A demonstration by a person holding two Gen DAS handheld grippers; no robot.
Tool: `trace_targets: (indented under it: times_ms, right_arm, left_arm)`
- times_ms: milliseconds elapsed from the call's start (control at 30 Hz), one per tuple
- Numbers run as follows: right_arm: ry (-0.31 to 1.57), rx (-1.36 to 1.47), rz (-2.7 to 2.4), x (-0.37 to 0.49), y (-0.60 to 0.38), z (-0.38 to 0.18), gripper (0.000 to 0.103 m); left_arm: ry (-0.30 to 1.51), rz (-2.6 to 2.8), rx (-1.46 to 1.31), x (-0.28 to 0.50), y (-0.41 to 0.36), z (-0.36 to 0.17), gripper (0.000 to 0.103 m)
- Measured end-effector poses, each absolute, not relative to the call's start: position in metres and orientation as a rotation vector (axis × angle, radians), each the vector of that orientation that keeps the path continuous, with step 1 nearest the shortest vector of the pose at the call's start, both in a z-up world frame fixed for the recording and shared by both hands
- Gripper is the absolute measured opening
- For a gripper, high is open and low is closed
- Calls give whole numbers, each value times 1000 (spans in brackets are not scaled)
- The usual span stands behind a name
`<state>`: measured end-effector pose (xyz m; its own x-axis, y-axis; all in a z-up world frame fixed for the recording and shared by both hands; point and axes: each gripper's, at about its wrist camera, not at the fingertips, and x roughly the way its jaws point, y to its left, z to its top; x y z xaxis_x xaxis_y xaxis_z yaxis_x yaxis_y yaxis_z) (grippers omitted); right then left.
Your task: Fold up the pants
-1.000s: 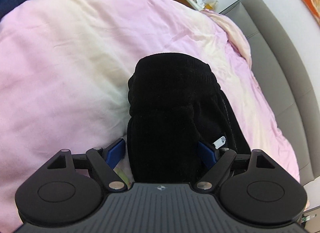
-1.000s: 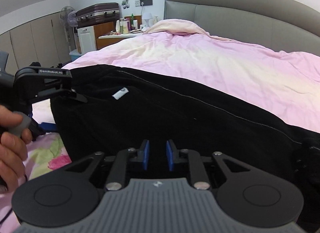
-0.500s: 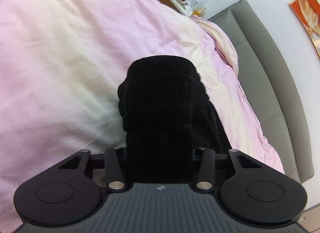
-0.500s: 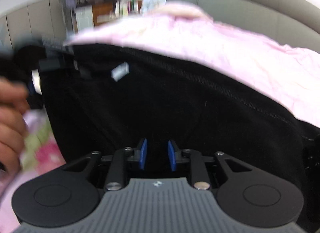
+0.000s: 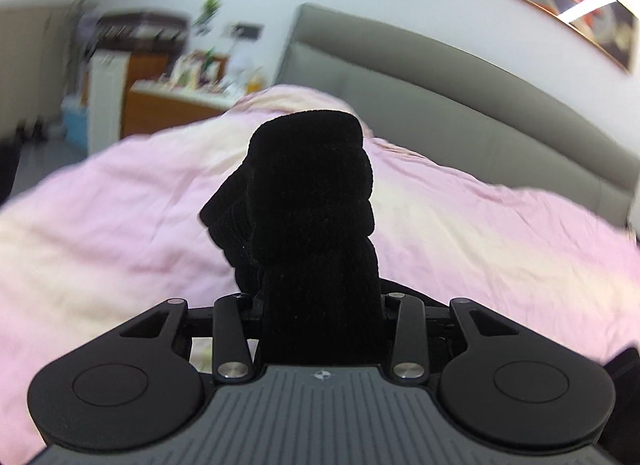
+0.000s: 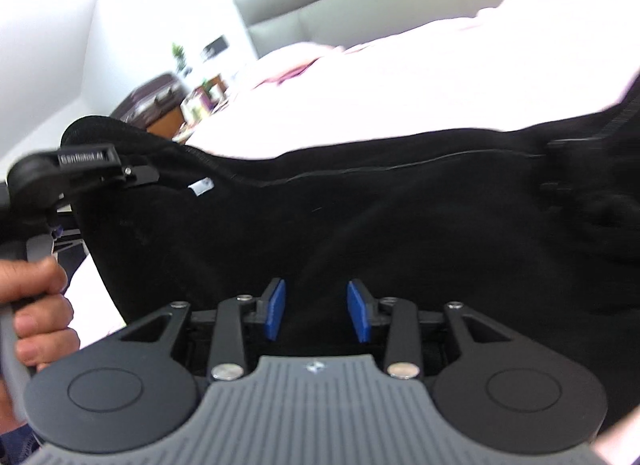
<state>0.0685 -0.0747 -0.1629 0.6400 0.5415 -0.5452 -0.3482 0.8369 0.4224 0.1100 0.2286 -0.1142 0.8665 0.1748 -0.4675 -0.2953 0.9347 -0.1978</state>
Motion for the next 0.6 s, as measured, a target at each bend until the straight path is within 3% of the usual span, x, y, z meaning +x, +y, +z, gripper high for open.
trace_targets:
  times_ms: [200, 367, 500, 600]
  right_arm:
    - [658, 346, 423, 64, -131, -153, 34]
    - [645, 372, 378, 69, -160, -146, 36]
    - [643, 373, 349, 80, -186, -146, 36]
    - [637, 381, 338, 86, -192, -144, 36]
  left_arm:
    - [397, 70, 239, 108, 127, -114, 44]
    - [514, -81, 805, 104, 57, -188, 46]
    - [514, -139, 1020, 91, 25, -237, 47]
    - [499, -124, 1016, 90, 17, -241, 47]
